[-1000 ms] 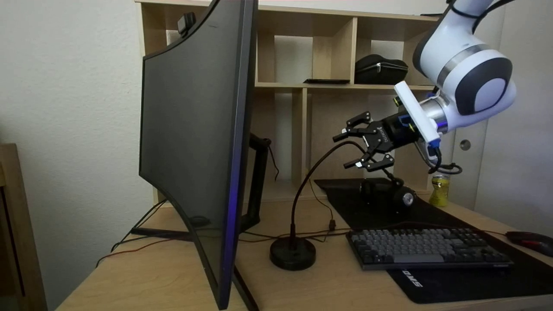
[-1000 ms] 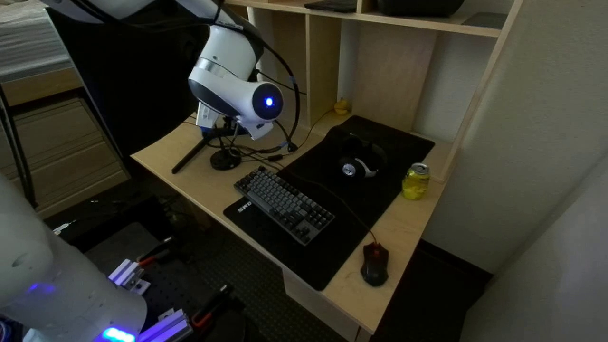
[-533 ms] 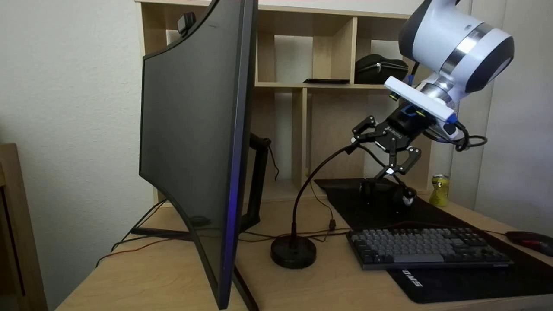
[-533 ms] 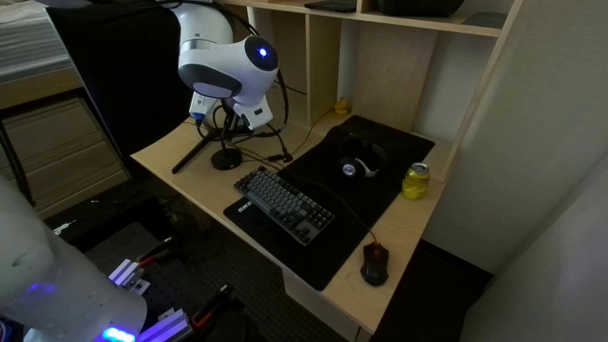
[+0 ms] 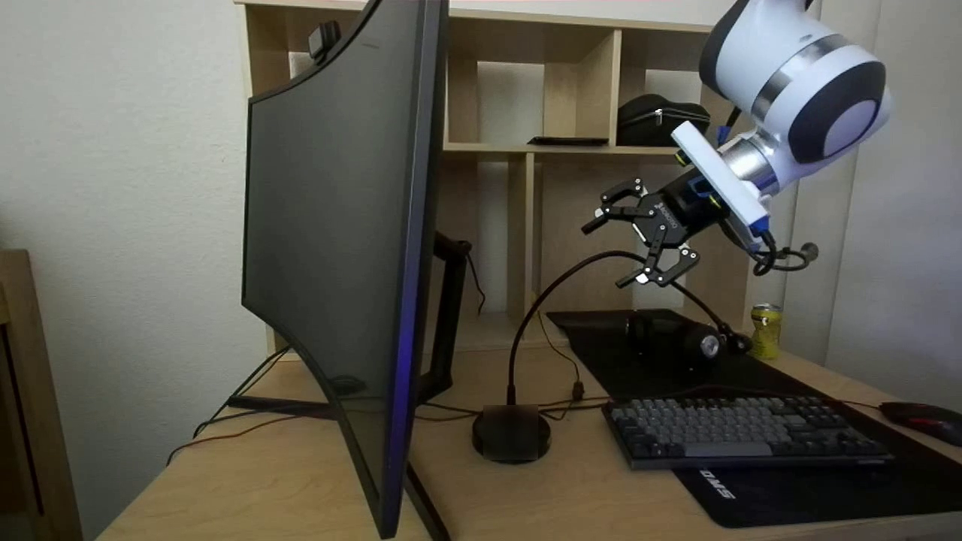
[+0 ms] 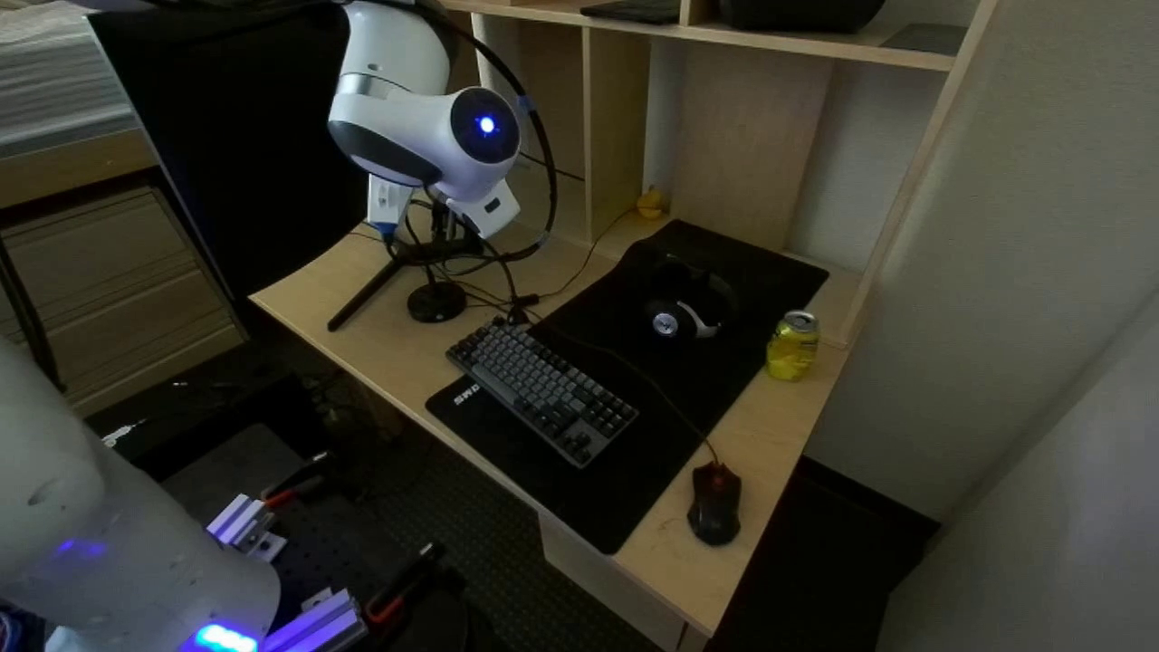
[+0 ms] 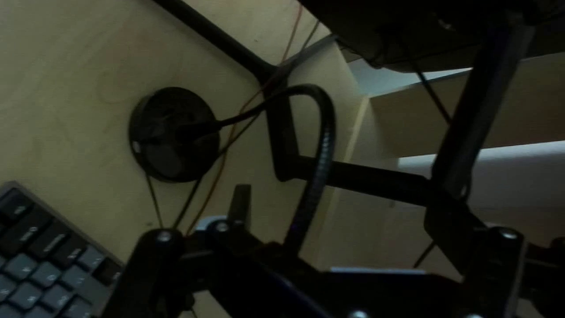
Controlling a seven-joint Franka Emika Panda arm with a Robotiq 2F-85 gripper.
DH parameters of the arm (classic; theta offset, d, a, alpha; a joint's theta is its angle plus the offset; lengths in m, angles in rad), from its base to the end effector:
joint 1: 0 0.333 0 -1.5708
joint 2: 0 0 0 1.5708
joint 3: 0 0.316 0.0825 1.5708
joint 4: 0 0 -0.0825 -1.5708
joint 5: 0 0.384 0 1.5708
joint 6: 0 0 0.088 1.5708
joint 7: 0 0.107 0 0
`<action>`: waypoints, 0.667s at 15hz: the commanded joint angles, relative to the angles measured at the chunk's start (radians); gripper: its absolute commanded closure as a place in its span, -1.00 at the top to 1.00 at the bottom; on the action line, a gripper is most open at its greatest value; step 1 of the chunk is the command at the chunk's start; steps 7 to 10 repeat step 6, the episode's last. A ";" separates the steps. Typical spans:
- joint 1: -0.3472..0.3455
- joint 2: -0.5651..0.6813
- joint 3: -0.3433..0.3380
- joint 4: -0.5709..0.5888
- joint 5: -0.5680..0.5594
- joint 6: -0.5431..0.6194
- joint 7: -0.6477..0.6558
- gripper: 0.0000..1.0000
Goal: Turn the reading light to face the right
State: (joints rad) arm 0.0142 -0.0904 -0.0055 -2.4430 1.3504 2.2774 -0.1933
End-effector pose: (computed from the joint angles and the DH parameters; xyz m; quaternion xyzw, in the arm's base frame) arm 0.4771 0.0278 0.3433 -0.8186 0.3426 -0.0131 0.4608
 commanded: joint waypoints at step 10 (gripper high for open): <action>-0.006 0.000 0.006 0.000 0.118 -0.012 -0.122 1.00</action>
